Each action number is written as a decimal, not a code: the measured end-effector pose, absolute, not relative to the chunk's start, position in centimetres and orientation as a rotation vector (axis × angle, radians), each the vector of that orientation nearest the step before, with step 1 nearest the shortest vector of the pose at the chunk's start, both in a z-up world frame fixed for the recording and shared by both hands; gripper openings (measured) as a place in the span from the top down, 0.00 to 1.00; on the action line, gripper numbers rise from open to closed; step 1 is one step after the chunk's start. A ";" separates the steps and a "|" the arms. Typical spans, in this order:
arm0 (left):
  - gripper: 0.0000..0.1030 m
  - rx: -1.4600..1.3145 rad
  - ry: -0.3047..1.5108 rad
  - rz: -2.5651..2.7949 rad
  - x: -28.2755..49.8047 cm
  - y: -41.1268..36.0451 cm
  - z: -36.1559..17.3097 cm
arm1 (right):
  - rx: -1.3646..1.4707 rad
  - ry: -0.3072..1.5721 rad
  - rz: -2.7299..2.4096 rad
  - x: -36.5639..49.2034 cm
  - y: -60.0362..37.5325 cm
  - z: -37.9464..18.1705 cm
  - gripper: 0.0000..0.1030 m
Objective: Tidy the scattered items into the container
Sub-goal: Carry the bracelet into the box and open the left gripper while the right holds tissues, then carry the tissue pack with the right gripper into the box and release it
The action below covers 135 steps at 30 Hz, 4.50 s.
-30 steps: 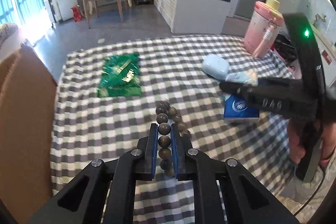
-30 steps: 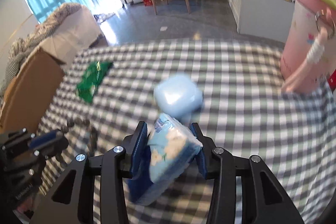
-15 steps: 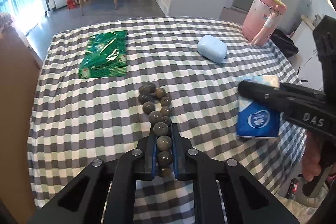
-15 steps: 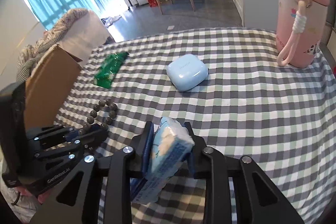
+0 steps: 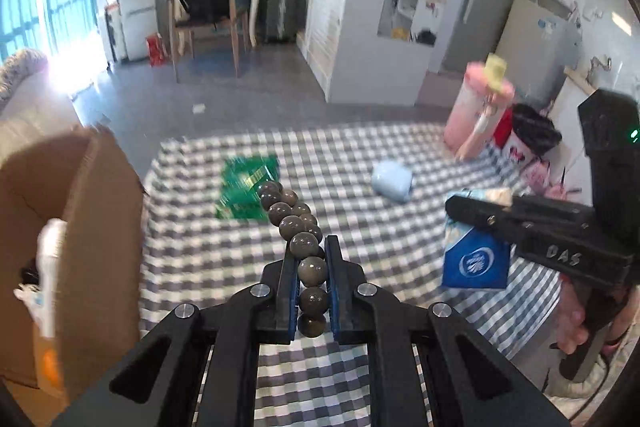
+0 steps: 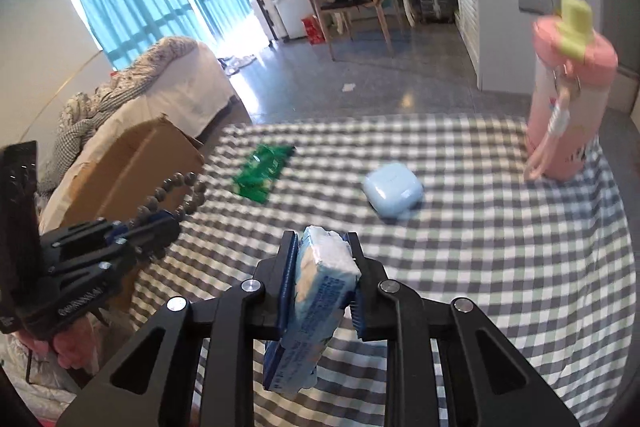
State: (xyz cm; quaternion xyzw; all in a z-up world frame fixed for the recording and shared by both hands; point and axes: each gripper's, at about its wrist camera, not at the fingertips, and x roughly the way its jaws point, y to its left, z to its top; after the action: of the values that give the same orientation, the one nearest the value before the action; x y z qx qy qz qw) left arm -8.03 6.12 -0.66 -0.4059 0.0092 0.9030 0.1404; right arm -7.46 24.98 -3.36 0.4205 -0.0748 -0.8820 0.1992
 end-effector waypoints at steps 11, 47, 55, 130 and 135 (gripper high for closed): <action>0.89 -1.178 -0.013 2.897 -6.2 -2.3 4.4 | 0.988 -0.003 -2.385 -6.8 15.6 3.0 0.78; 0.05 -1.302 -0.230 3.050 -4.1 -16.8 -0.3 | 0.993 0.372 -2.306 -6.0 3.3 0.1 0.15; 0.00 -1.279 -0.181 3.044 -3.5 -14.0 0.1 | 1.051 0.566 -2.115 0.2 4.3 -4.6 0.14; 0.00 -1.422 -0.379 3.211 -0.7 -18.3 -0.6 | 0.860 0.234 -2.321 -6.1 -4.1 1.3 0.11; 0.00 -1.311 -0.277 3.188 -1.5 -15.1 1.2 | 0.828 0.157 -2.443 -5.8 1.9 2.7 0.11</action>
State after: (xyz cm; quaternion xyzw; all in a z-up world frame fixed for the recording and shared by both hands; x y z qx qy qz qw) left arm -1.48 -15.14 1.23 -0.3744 -0.0792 0.9103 -0.1577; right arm -5.78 1.89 2.68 0.3081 0.0586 -0.9088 0.2750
